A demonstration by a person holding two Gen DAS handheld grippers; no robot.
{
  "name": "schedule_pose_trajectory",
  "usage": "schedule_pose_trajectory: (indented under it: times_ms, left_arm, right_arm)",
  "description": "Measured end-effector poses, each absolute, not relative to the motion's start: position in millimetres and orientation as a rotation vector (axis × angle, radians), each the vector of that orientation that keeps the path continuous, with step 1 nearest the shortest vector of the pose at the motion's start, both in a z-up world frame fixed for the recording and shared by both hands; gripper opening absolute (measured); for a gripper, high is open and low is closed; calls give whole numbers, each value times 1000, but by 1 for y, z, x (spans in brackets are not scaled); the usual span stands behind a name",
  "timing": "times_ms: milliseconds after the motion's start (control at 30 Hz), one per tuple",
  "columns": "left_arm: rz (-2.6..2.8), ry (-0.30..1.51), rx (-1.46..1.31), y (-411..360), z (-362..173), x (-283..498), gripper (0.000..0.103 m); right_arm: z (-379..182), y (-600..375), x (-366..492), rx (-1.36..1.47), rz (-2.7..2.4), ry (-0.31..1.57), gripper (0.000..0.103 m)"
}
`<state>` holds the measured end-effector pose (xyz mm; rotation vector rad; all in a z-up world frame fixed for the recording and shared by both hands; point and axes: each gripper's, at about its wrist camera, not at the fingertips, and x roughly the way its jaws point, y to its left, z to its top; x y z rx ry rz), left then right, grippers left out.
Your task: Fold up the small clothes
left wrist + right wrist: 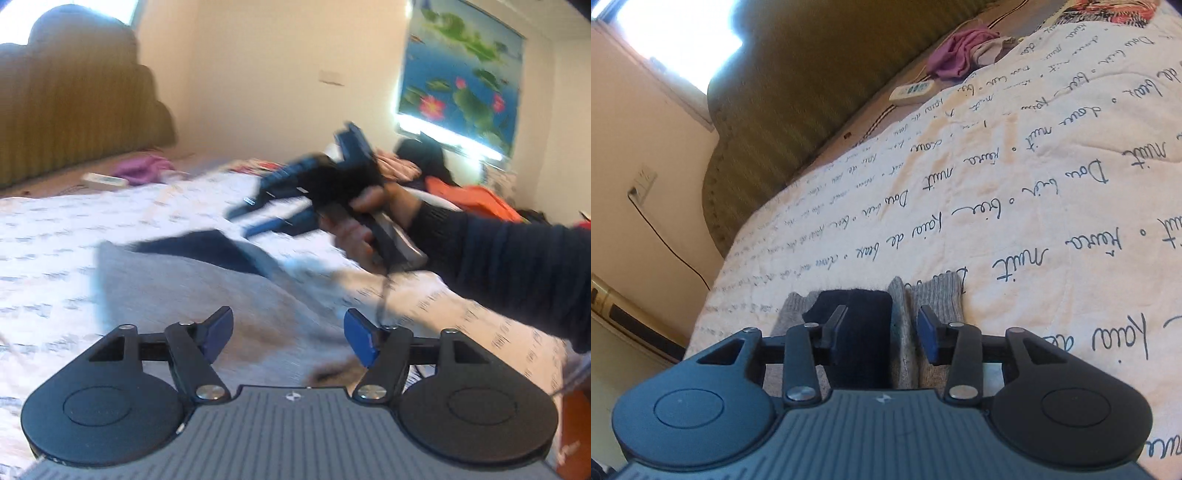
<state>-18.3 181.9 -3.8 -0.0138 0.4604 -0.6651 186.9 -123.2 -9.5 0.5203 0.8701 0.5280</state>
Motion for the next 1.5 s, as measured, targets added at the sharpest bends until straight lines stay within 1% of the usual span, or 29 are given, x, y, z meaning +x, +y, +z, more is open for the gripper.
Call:
schedule_pose_trajectory:
  times_ms: [67, 133, 167, 200, 233, 333, 400, 467, 500, 533, 567, 600, 633, 667, 733, 800, 833, 933, 1000, 1033, 1067, 1100, 1133, 1167, 1233, 1367, 1500]
  left_arm:
    - [-553, 484, -19, 188, -4, -4, 73]
    - [-481, 553, -54, 194, -13, 18, 74]
    - [-460, 597, -99, 198, -20, 31, 74]
    - [-444, 651, -153, 203, -27, 43, 73]
    - [-430, 697, -190, 205, -33, 52, 74]
    - [-394, 750, -207, 209, -35, 62, 74]
    - [-410, 705, -179, 206, -27, 53, 76]
    - [-443, 660, -143, 204, -25, 47, 85]
    - [-455, 667, -134, 201, -28, 48, 87]
    - [-461, 693, -130, 199, -34, 50, 86]
    - [-458, 723, -129, 197, -40, 53, 85]
    - [-450, 747, -132, 193, -46, 58, 82]
    - [-448, 748, -149, 194, -47, 59, 81]
    - [-455, 727, -178, 199, -44, 58, 82]
    - [-467, 673, -241, 214, -36, 60, 86]
    - [-450, 670, -346, 231, -31, 75, 89]
    - [-440, 701, -418, 240, -34, 85, 89]
    - [-447, 880, -673, 254, -57, 128, 86]
    - [-444, 918, -737, 252, -66, 144, 84]
    - [-445, 913, -753, 250, -67, 153, 80]
    - [-448, 915, -771, 247, -66, 160, 73]
    - [-465, 929, -781, 243, -66, 169, 52]
    - [-454, 956, -763, 239, -67, 176, 39]
    - [-443, 964, -740, 236, -66, 180, 36]
    - [-435, 939, -675, 234, -58, 177, 30]
    - [-459, 853, -591, 252, -30, 159, 29]
    - [-386, 830, -546, 291, -10, 163, 30]
  right_arm:
    - [-13, -104, 195, 428, 526, 920, 41]
    - [-19, -88, 197, 365, 537, 951, 41]
    - [-21, -84, 197, 350, 532, 943, 38]
    - [-22, -82, 196, 347, 523, 929, 30]
    - [-22, -81, 195, 349, 536, 918, 10]
    - [-7, -87, 180, 327, 543, 816, 9]
    - [-8, -104, 175, 369, 532, 779, 9]
    - [-27, -120, 183, 399, 453, 839, 10]
    - [-39, -126, 186, 440, 440, 873, 12]
    - [-46, -131, 185, 509, 442, 881, 16]
    - [-46, -134, 182, 549, 443, 879, 25]
    - [-44, -137, 178, 581, 445, 876, 30]
    - [-40, -139, 173, 593, 455, 861, 45]
    - [-35, -141, 167, 591, 468, 831, 63]
    - [-28, -148, 157, 573, 452, 781, 76]
    - [-31, -152, 155, 565, 440, 809, 76]
    - [-36, -152, 157, 565, 442, 843, 76]
    - [-50, -143, 154, 544, 471, 900, 76]
    - [-53, -136, 152, 546, 483, 893, 76]
    - [-54, -133, 151, 559, 491, 887, 68]
    - [-55, -130, 151, 566, 498, 891, 39]
    - [-57, -126, 153, 564, 506, 909, 30]
    - [-55, -122, 153, 554, 507, 906, 26]
    - [-51, -120, 151, 548, 508, 893, 23]
    - [-40, -116, 145, 560, 529, 862, 22]
    - [-21, -93, 142, 588, 611, 814, 21]
    - [-31, -53, 166, 629, 644, 846, 21]
